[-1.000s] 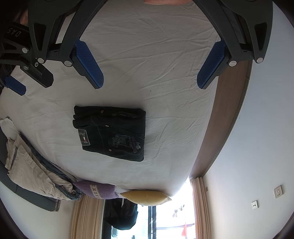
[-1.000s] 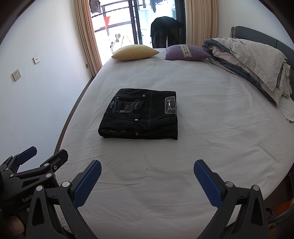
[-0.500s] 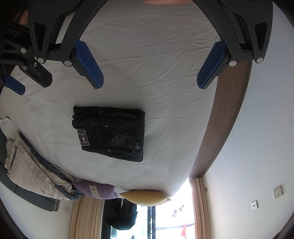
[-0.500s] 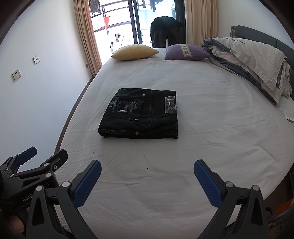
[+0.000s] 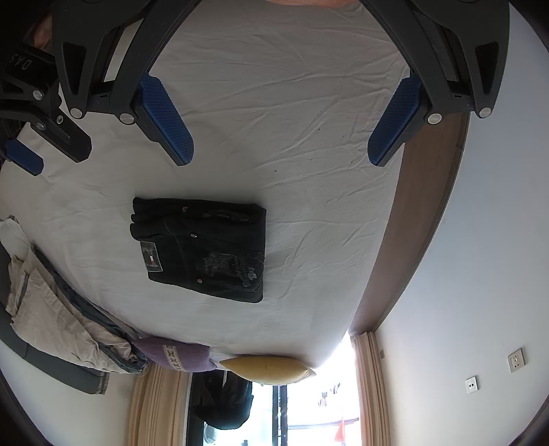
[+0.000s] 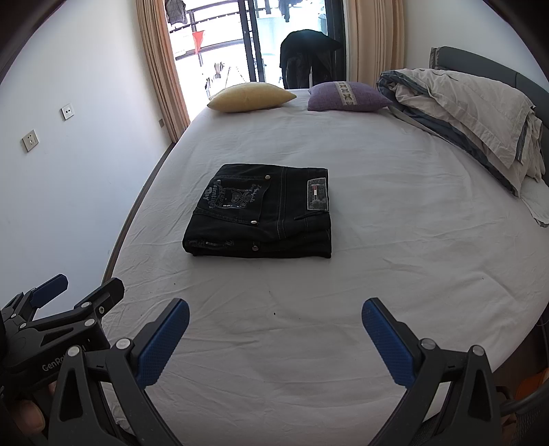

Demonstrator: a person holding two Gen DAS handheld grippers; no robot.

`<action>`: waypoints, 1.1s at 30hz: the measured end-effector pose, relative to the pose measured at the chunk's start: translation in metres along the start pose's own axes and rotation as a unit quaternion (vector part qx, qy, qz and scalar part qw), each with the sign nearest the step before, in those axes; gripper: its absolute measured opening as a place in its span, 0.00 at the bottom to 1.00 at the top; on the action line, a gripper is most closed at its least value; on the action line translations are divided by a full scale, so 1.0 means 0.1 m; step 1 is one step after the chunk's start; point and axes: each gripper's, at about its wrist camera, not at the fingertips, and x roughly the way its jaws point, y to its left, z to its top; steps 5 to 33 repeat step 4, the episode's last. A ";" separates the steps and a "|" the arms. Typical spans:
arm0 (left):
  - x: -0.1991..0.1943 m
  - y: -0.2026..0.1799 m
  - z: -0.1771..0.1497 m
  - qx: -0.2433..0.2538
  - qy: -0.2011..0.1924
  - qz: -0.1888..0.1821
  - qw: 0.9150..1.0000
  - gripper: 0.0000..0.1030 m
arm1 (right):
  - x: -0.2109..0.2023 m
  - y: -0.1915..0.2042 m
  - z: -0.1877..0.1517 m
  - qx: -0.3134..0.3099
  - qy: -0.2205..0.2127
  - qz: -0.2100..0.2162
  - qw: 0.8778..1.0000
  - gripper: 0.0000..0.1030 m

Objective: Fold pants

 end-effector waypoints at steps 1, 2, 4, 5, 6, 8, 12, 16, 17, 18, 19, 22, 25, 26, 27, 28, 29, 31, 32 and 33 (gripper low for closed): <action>0.00 0.00 0.00 0.000 -0.001 0.000 1.000 1.00 | 0.00 -0.01 -0.01 0.000 0.000 0.000 1.000 1.00; 0.00 0.01 0.01 0.000 -0.002 0.000 1.000 1.00 | 0.00 -0.01 -0.01 0.000 0.001 0.000 1.000 1.00; 0.00 0.01 0.01 0.000 -0.003 0.001 1.000 1.00 | 0.00 0.00 0.00 0.000 0.000 0.000 1.000 1.00; 0.00 0.01 0.01 0.000 -0.003 0.001 1.000 1.00 | 0.00 0.00 0.00 0.000 0.000 0.000 1.000 1.00; 0.00 0.01 0.01 0.000 -0.003 0.001 1.000 1.00 | 0.00 0.00 0.00 0.000 0.000 0.000 1.000 1.00; 0.00 0.01 0.01 0.000 -0.003 0.001 1.000 1.00 | 0.00 0.00 0.00 0.000 0.000 0.000 1.000 1.00; 0.00 0.01 0.01 0.000 -0.003 0.001 1.000 1.00 | 0.00 0.00 0.00 0.000 0.000 0.000 1.000 1.00; 0.00 0.01 0.01 0.000 -0.003 0.001 1.000 1.00 | 0.00 0.00 0.00 0.000 0.000 0.000 1.000 1.00; 0.00 0.01 0.01 0.000 -0.003 0.001 1.000 1.00 | 0.00 0.00 0.00 0.000 0.000 0.000 1.000 1.00; 0.00 0.01 0.01 0.000 -0.003 0.001 1.000 1.00 | 0.00 0.00 0.00 0.000 0.000 0.000 1.000 1.00; 0.00 0.01 0.01 0.000 -0.003 0.001 1.000 1.00 | 0.00 0.00 0.00 0.000 0.000 0.000 1.000 1.00; 0.00 0.01 0.01 0.000 -0.003 0.001 1.000 1.00 | 0.00 0.00 0.00 0.000 0.000 0.000 1.000 1.00; 0.00 0.01 0.01 0.000 -0.003 0.001 1.000 1.00 | 0.00 0.00 0.00 0.000 0.000 0.000 1.000 1.00; 0.00 0.01 0.01 0.000 -0.003 0.001 1.000 1.00 | 0.00 0.00 0.00 0.000 0.000 0.000 1.000 1.00; 0.00 0.01 0.01 0.000 -0.003 0.001 1.000 1.00 | 0.00 0.00 0.00 0.000 0.000 0.000 1.000 1.00; 0.00 0.01 0.01 0.000 -0.003 0.001 1.000 1.00 | 0.00 0.00 0.00 0.000 0.000 0.000 1.000 1.00; 0.00 0.01 0.01 0.000 -0.003 0.001 1.000 1.00 | 0.00 0.00 0.00 0.000 0.000 0.000 1.000 1.00; 0.00 0.01 0.01 0.000 -0.003 0.001 1.000 1.00 | 0.00 0.00 0.00 0.000 0.000 0.000 1.000 1.00; 0.00 0.01 0.01 0.000 -0.003 0.001 1.000 1.00 | 0.00 0.00 0.00 0.000 0.000 0.000 1.000 1.00; 0.00 0.01 0.01 0.000 -0.003 0.001 1.000 1.00 | 0.00 0.00 0.00 0.000 0.000 0.000 1.000 1.00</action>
